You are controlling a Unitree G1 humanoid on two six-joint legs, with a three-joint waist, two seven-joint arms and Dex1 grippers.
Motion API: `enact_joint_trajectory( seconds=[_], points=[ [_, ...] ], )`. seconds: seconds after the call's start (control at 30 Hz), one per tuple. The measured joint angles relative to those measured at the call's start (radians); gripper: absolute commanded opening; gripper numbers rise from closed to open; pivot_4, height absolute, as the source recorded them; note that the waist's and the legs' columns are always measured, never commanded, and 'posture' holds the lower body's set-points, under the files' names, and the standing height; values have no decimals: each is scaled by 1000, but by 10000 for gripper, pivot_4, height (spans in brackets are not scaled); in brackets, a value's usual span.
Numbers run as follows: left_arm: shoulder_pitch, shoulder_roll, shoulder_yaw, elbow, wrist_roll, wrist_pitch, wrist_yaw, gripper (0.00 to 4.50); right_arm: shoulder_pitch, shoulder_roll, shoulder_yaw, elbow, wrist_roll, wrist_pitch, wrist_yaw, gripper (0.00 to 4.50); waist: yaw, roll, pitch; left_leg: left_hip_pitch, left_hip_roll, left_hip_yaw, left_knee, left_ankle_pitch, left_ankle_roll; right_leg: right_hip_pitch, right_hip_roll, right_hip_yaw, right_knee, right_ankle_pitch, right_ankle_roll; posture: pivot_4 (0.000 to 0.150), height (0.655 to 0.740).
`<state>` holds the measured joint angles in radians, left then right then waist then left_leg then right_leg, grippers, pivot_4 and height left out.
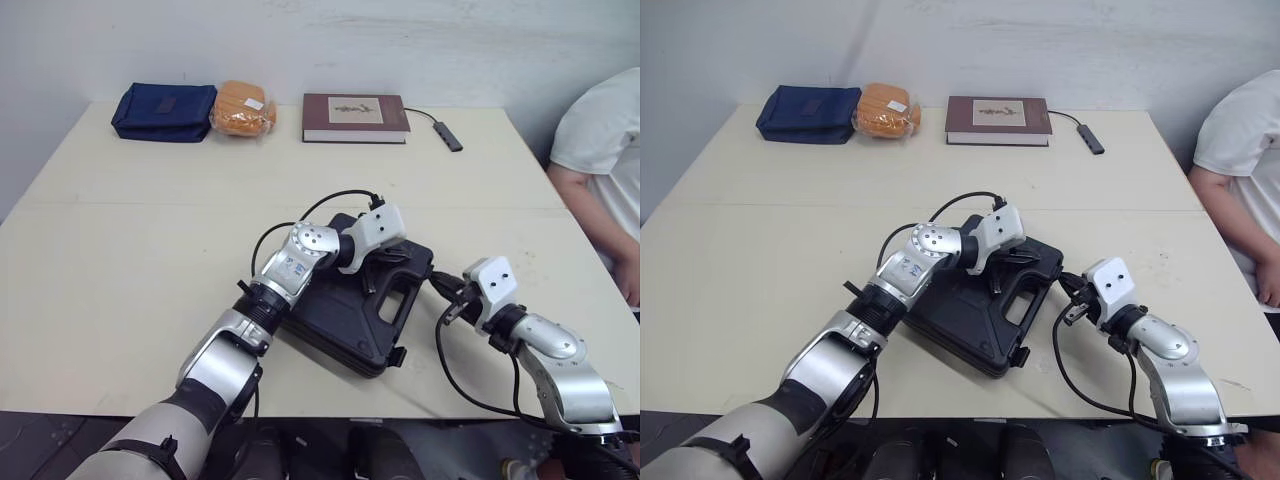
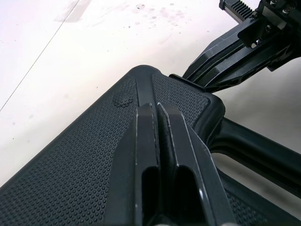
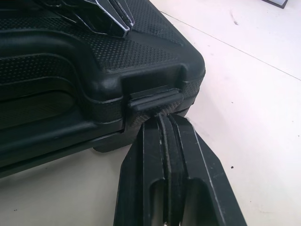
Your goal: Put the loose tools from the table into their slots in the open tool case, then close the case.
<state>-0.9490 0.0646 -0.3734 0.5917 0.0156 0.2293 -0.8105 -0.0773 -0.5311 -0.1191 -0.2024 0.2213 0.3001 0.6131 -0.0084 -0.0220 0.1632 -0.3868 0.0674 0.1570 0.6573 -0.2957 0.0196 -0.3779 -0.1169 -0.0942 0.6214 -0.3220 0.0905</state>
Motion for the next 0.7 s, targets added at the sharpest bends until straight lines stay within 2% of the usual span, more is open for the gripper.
enact_joint_trajectory(
  seconds=[0.47, 0.7],
  points=[
    [5, 24, -1, -24, 24, 11, -19, 937, -63, -25, 28, -28, 2, 79, 56, 0, -23, 0, 0, 3, 0, 0, -7, 2, -2, 0, 1, 1, -1, -1, -3, 1500, 7400],
    [9, 28, -1, -26, 26, 13, -19, 937, -77, -12, 55, -26, -12, 85, 58, 0, -28, -3, -1, 10, 0, 0, -11, 1, -6, 1, 4, 5, -1, -2, -5, 1500, 7400]
  ],
)
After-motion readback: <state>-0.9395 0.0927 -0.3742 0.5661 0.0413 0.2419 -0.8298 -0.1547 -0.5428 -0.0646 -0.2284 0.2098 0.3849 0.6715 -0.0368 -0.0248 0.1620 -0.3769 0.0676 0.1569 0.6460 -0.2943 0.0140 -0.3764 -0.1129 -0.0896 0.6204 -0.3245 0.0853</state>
